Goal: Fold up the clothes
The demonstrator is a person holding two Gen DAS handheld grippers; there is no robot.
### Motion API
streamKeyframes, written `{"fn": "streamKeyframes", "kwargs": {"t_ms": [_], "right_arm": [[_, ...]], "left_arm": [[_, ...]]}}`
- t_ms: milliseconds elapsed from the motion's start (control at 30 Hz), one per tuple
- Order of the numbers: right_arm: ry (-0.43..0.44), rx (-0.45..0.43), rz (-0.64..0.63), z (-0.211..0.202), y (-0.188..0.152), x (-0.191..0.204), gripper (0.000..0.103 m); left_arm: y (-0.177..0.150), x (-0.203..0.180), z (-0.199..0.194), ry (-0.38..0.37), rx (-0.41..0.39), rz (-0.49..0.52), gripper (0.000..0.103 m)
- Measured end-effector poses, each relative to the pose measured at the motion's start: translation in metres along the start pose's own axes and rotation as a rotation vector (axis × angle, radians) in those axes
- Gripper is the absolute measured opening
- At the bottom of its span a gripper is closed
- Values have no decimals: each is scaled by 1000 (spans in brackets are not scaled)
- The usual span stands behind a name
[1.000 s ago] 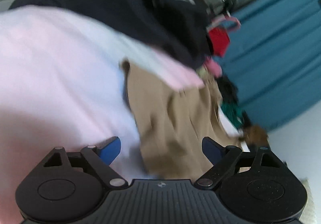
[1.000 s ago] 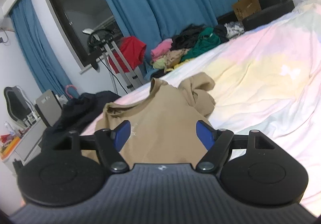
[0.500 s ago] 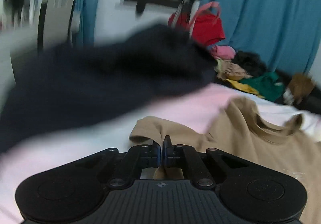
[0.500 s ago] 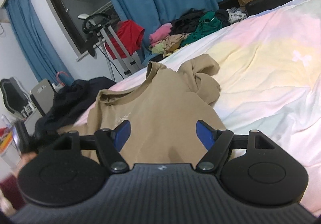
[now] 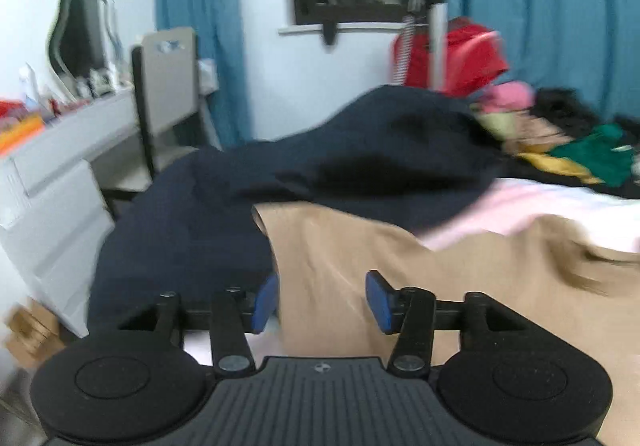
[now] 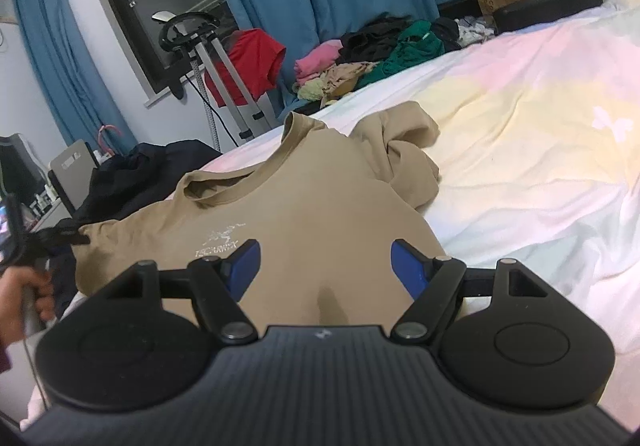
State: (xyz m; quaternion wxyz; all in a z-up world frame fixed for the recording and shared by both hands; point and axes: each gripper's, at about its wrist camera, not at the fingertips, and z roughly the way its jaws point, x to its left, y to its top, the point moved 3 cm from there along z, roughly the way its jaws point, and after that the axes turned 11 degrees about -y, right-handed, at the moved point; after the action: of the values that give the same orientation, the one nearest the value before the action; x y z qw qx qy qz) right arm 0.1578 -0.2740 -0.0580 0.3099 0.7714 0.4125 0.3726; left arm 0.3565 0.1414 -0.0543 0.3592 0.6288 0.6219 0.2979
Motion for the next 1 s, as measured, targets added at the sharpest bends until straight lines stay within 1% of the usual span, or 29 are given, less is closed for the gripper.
{"fn": "streamKeyframes", "kwargs": {"t_ms": [67, 167, 200, 233, 300, 367, 433, 500, 533, 567, 633, 733, 800, 900, 1000], "right_arm": [[3, -17, -12, -6, 2, 2, 75], [5, -51, -38, -18, 5, 4, 75], [6, -64, -49, -23, 6, 5, 75], [1, -82, -64, -29, 6, 7, 75], [-11, -122, -95, -42, 8, 9, 75], [-24, -159, -127, -54, 9, 11, 75], [-40, -186, -158, -66, 9, 11, 75], [-51, -212, -173, -78, 9, 10, 92], [-47, -226, -169, -85, 10, 9, 95], [-41, -240, -163, -92, 11, 7, 103], [-21, -235, -133, -100, 13, 3, 103], [43, -187, -27, -103, 19, -8, 103], [81, -160, 40, -99, 22, -14, 103], [82, -107, 151, -77, 30, -24, 103], [98, -16, 293, -36, 44, -39, 102]], "left_arm": [[-16, -11, -37, -55, -16, -19, 67], [-36, -36, -89, -106, -36, -17, 69], [-44, -45, -107, -125, -44, -12, 71], [-49, -55, -126, -140, -55, -9, 75], [-59, -79, -156, -181, -84, -1, 80], [-74, -105, -182, -228, -100, 18, 82], [-90, -124, -201, -255, -113, 44, 85], [-106, -140, -218, -268, -124, 74, 89], [-113, -145, -222, -276, -125, 84, 93], [-119, -150, -224, -285, -124, 93, 98], [-131, -153, -227, -301, -114, 110, 103], [-147, -156, -229, -319, -92, 132, 103], [-151, -152, -224, -321, -78, 133, 103], [-151, -148, -213, -316, -69, 123, 103], [-153, -140, -198, -313, -60, 107, 103]]}}
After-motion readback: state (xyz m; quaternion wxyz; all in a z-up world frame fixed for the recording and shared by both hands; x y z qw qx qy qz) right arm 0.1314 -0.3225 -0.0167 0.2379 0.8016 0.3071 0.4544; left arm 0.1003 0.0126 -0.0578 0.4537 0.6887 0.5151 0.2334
